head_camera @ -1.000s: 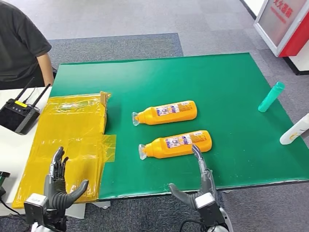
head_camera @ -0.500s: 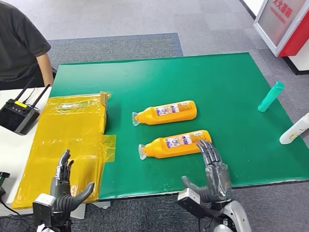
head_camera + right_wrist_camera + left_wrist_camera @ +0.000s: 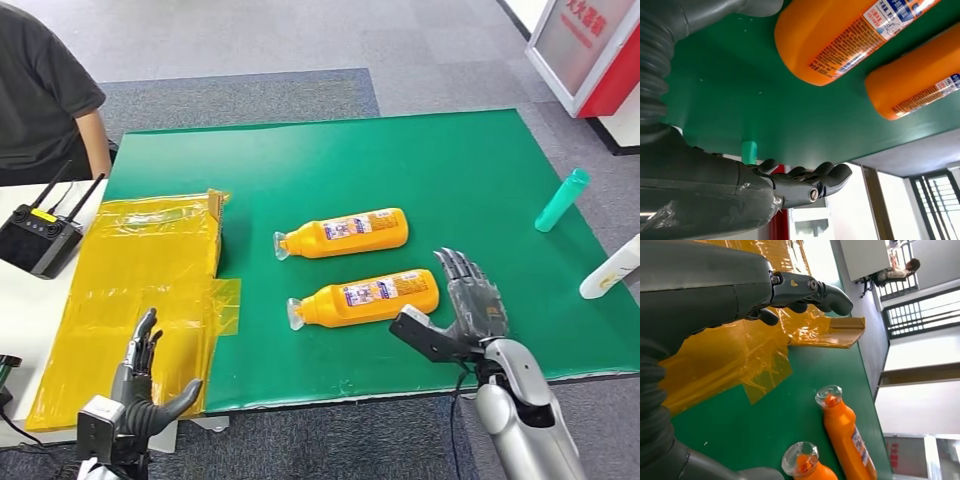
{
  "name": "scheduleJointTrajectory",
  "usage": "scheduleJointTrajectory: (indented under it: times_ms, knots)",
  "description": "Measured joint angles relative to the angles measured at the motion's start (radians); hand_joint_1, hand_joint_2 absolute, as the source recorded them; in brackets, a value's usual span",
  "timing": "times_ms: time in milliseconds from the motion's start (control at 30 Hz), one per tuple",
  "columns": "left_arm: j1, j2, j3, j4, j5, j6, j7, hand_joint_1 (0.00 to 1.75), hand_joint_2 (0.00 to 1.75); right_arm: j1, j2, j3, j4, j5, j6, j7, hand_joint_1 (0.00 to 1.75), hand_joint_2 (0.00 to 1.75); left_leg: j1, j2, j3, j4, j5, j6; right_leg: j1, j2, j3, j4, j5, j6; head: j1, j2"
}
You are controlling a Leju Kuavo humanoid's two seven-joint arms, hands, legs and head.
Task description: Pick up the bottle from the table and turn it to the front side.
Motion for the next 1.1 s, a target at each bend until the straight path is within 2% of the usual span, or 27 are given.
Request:
scheduleJointTrajectory:
  times_ms: [167, 533, 767, 1100]
  knots:
    - [-0.014, 0.003, 0.005, 0.008, -0.001, -0.018, -0.008, 0.0, 1.75, -0.123, -0.01, 0.013, 0.141, -0.035, 0.096, 0.016, 0.0, 1.75, 0.0, 0.0, 0.0, 0.0, 0.0, 0.0, 0.0, 0.0, 0.0, 0.0, 0.0, 0.0, 0.0, 0.0]
    - [-0.043, 0.005, 0.008, 0.026, -0.02, -0.011, -0.008, 0.0, 1.75, -0.329, -0.011, 0.099, 0.42, -0.091, 0.222, 0.019, 0.0, 1.75, 0.0, 0.0, 0.0, 0.0, 0.002, 0.0, 0.0, 0.0, 0.0, 0.0, 0.001, 0.0, 0.0, 0.0]
    - [-0.049, 0.006, 0.008, 0.039, -0.021, -0.006, -0.008, 0.0, 1.75, -0.375, -0.011, 0.133, 0.507, -0.095, 0.23, 0.018, 0.0, 1.75, 0.0, 0.0, 0.0, 0.0, 0.001, 0.0, 0.0, 0.0, 0.0, 0.0, 0.001, 0.0, 0.0, 0.0]
    - [-0.05, 0.008, 0.008, 0.046, -0.021, -0.006, -0.008, 0.0, 1.75, -0.389, -0.01, 0.148, 0.543, -0.096, 0.23, 0.018, 0.0, 1.75, 0.0, 0.0, 0.0, 0.0, 0.001, 0.0, 0.0, 0.0, 0.0, 0.0, 0.001, 0.001, 0.0, 0.0]
